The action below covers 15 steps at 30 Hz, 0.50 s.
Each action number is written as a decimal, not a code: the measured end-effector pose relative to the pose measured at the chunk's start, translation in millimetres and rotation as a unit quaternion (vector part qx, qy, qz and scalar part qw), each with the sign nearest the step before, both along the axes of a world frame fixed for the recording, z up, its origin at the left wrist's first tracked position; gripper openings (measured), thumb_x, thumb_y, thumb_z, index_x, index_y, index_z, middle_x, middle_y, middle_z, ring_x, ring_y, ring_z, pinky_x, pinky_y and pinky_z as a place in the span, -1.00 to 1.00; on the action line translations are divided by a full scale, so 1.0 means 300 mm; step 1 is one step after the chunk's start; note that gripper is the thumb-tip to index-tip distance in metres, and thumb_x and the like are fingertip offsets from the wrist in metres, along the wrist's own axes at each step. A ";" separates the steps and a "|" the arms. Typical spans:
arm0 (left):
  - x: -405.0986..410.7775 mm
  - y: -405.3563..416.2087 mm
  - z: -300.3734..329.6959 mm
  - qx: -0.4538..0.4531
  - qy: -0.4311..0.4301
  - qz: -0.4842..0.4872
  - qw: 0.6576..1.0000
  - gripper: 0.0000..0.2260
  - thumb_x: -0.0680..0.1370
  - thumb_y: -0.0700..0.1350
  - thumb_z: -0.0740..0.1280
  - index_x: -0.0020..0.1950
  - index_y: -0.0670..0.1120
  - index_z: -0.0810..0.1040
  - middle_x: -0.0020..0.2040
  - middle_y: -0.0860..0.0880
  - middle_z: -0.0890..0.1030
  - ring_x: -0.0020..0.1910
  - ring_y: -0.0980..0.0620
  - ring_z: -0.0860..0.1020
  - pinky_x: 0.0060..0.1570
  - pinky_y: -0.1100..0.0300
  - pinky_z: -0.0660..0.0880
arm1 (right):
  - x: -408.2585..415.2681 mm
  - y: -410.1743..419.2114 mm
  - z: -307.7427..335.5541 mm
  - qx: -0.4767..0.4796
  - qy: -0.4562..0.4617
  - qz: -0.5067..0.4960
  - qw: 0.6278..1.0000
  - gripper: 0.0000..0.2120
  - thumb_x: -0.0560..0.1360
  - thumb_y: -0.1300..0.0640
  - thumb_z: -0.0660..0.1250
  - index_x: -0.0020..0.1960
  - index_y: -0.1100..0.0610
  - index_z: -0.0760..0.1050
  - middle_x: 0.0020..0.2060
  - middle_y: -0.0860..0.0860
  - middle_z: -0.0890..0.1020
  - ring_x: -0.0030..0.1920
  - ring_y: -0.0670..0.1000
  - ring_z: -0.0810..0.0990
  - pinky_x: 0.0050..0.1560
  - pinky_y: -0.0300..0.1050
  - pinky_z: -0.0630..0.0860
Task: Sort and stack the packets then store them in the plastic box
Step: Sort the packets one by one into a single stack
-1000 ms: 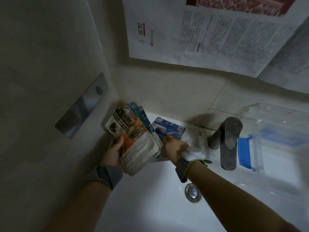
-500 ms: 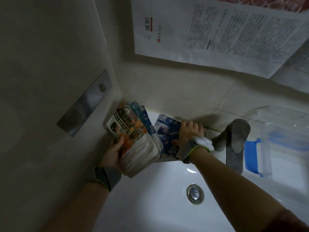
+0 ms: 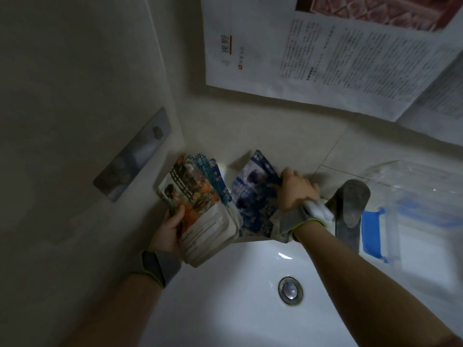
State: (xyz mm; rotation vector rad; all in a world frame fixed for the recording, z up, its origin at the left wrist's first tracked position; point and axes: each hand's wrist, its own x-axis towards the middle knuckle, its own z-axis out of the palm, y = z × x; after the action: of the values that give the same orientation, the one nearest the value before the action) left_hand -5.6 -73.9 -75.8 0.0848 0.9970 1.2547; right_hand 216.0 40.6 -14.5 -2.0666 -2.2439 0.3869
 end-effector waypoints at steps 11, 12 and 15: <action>0.119 -0.050 0.074 0.046 -0.068 0.006 0.997 -0.39 0.30 0.06 0.48 0.31 -0.10 0.46 0.15 -0.16 0.63 0.04 -0.16 0.64 -0.09 -0.07 0.62 | 0.099 -0.233 0.266 0.097 0.349 -0.050 0.931 -0.81 0.51 0.13 0.29 0.03 0.21 0.39 -0.12 0.03 0.54 -0.09 0.07 0.53 -0.12 -0.19 0.36; 0.119 -0.055 0.070 0.045 -0.067 0.001 0.997 -0.34 0.30 0.07 0.48 0.35 -0.09 0.42 0.23 -0.18 0.58 0.13 -0.19 0.59 0.00 -0.11 0.59 | 0.105 -0.249 0.279 0.118 0.370 -0.068 0.919 -0.80 0.50 0.13 0.30 0.04 0.22 0.40 -0.13 0.01 0.53 -0.10 0.05 0.52 -0.12 -0.18 0.37; 0.125 -0.080 0.068 0.049 -0.070 -0.008 0.996 -0.44 0.46 0.09 0.29 0.43 -0.05 0.33 0.36 -0.18 0.46 0.29 -0.22 0.47 0.10 -0.14 0.52 | 0.117 -0.295 0.311 0.159 0.429 -0.112 0.882 -0.77 0.50 0.14 0.29 0.08 0.25 0.39 -0.14 0.02 0.56 -0.12 0.08 0.55 -0.09 -0.07 0.47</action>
State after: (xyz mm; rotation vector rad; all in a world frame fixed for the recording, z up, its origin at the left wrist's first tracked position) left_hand 32.0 -97.9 -55.4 0.0786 0.8125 1.2771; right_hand 251.0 -47.9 78.8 -1.5114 -1.4119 0.6869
